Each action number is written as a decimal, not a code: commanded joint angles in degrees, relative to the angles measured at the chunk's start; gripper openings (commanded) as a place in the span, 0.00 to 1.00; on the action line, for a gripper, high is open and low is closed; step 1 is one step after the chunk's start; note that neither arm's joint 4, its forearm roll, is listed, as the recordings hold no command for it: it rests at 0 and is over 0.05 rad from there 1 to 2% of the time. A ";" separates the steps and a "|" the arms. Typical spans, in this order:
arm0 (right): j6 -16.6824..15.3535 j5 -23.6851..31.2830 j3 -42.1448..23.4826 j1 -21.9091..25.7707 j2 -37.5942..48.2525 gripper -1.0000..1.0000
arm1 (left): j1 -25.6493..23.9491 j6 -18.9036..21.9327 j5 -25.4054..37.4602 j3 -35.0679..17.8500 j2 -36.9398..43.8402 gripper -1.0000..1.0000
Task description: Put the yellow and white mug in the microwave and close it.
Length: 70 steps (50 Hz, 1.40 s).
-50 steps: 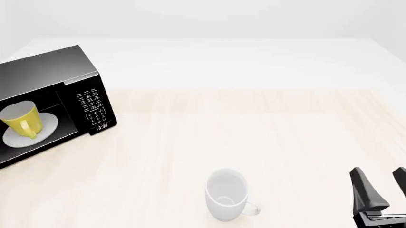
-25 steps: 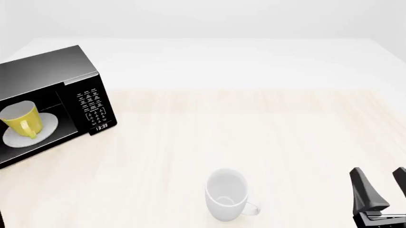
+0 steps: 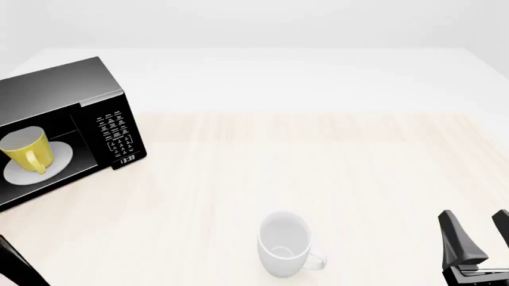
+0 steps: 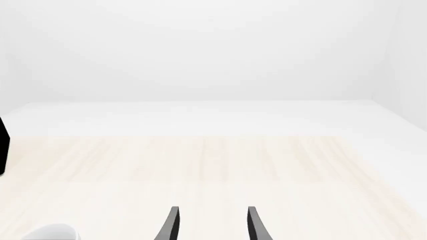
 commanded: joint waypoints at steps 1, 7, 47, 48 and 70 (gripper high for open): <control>-0.06 0.02 0.05 0.01 -0.10 1.00 | -3.01 -1.73 -0.20 0.64 -1.15 1.00; -0.06 0.01 0.05 0.00 -0.09 1.00 | -4.77 -2.68 0.01 0.44 -1.35 1.00; -0.07 0.02 0.05 0.00 -0.10 1.00 | -15.47 -4.78 -2.97 -2.09 4.37 1.00; -0.06 0.01 0.05 0.01 -0.09 1.00 | -15.39 -4.63 -3.04 -2.17 4.55 1.00; -0.06 -0.03 0.05 0.05 -0.02 1.00 | -16.46 -3.29 -3.36 -7.60 7.34 1.00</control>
